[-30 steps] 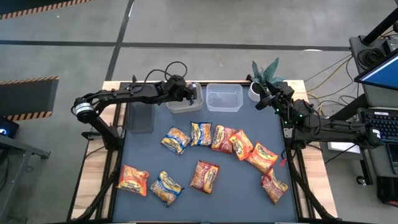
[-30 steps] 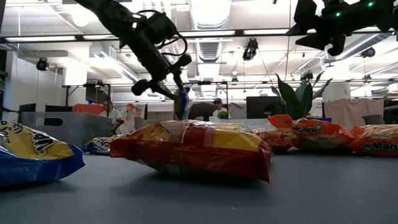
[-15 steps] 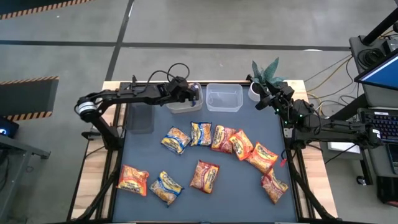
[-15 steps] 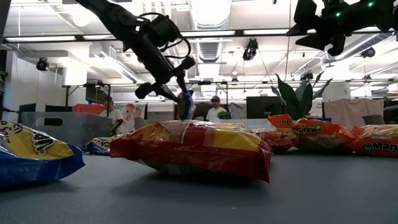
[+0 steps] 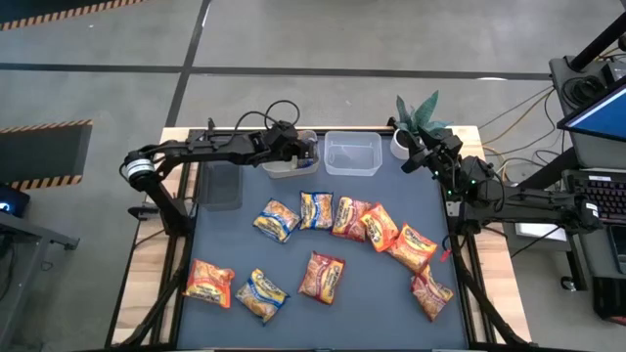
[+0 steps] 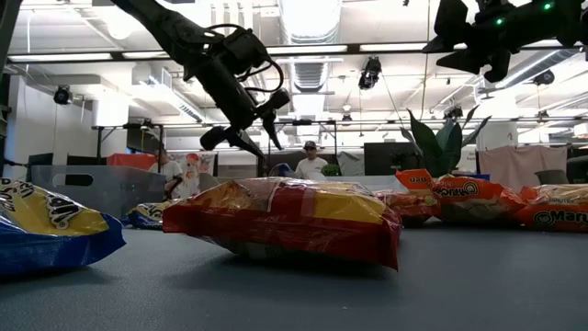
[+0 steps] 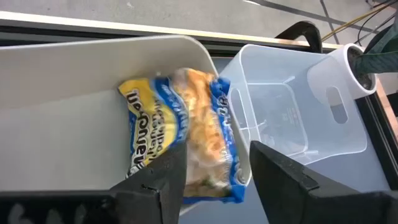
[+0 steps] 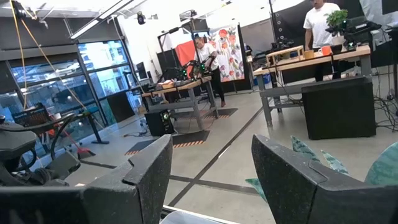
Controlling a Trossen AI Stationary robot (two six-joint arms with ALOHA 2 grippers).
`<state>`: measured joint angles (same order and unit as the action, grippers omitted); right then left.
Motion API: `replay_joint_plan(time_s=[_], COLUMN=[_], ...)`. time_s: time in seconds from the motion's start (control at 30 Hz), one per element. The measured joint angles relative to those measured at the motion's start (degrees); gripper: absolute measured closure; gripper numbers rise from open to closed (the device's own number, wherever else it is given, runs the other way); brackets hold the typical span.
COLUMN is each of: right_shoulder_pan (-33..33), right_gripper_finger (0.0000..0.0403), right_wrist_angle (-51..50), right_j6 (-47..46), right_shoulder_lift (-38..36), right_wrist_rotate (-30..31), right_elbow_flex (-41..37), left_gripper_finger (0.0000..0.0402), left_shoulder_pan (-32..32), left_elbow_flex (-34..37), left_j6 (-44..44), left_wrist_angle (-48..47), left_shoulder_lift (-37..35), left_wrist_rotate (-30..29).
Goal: Sort Maruchan noodles
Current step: Put the blue noodle pack into the gray bin
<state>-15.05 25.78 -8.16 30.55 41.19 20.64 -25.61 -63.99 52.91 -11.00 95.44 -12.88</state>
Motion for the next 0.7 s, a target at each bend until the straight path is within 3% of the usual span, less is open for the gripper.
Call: replay_joint_plan(time_s=[0.23,0.4,0.57,0.7], right_shoulder_pan=[0.0,0.0,0.0,0.0], right_gripper_finger=[0.0193,0.0193,0.0193,0.0193], right_wrist_angle=[0.0,0.0,0.0,0.1], right_j6=[0.3,0.6,0.8,0.7], right_shoulder_lift=[0.0,0.0,0.0,0.0], right_wrist_rotate=[0.0,0.0,0.0,0.1], right_elbow_flex=[0.0,0.0,0.0,0.0], left_gripper_finger=[0.0212,0.0217,0.0257,0.0326], left_shoulder_pan=[0.0,0.0,0.0,0.0], left_elbow_flex=[-0.1,-4.9,-11.1,-11.1], left_j6=[-3.8,-23.2,-38.6,-44.8], left_wrist_angle=[-0.3,-7.8,-23.2,-24.7], left_shoulder_lift=[-0.6,-1.9,-0.6,1.1], left_wrist_rotate=[0.3,1.5,1.4,1.4])
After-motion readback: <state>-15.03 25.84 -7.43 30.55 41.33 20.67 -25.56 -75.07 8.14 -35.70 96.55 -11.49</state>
